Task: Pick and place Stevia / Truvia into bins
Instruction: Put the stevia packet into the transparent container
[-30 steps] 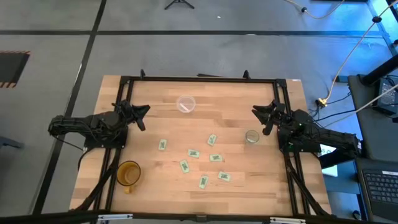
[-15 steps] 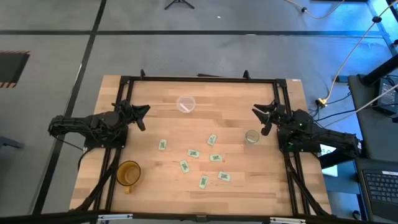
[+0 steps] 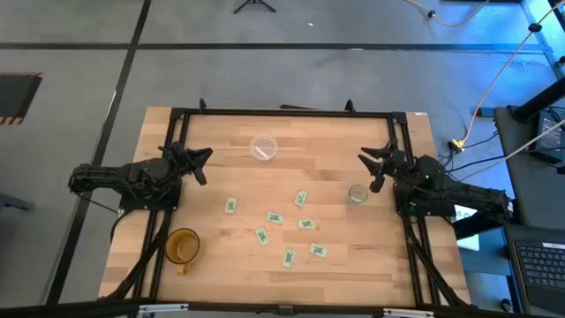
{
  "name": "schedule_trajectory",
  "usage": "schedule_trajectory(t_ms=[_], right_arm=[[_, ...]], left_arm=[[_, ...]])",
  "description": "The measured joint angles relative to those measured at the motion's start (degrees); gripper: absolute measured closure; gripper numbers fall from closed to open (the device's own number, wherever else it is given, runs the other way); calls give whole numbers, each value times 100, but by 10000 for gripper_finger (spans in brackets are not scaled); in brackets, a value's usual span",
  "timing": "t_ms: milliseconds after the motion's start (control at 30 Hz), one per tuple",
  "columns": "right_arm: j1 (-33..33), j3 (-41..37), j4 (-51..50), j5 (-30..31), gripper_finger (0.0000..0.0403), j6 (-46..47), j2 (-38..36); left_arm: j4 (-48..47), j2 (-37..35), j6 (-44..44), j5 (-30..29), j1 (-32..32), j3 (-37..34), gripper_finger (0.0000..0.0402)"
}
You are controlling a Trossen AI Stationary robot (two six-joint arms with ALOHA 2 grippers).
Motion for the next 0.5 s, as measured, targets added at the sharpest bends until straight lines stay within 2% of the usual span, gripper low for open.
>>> schedule_trajectory(t_ms=[267, 400, 500], right_arm=[[0, 10, 791, 62, 275, 571, 0], [0, 273, 696, 46, 275, 297, 138], [5, 754, 712, 32, 275, -190, 448]], left_arm=[[37, -1, -2, -4, 0, -2, 360], [37, 2, -2, -2, 0, 0, 361], [36, 0, -1, -3, -1, -1, 359]])
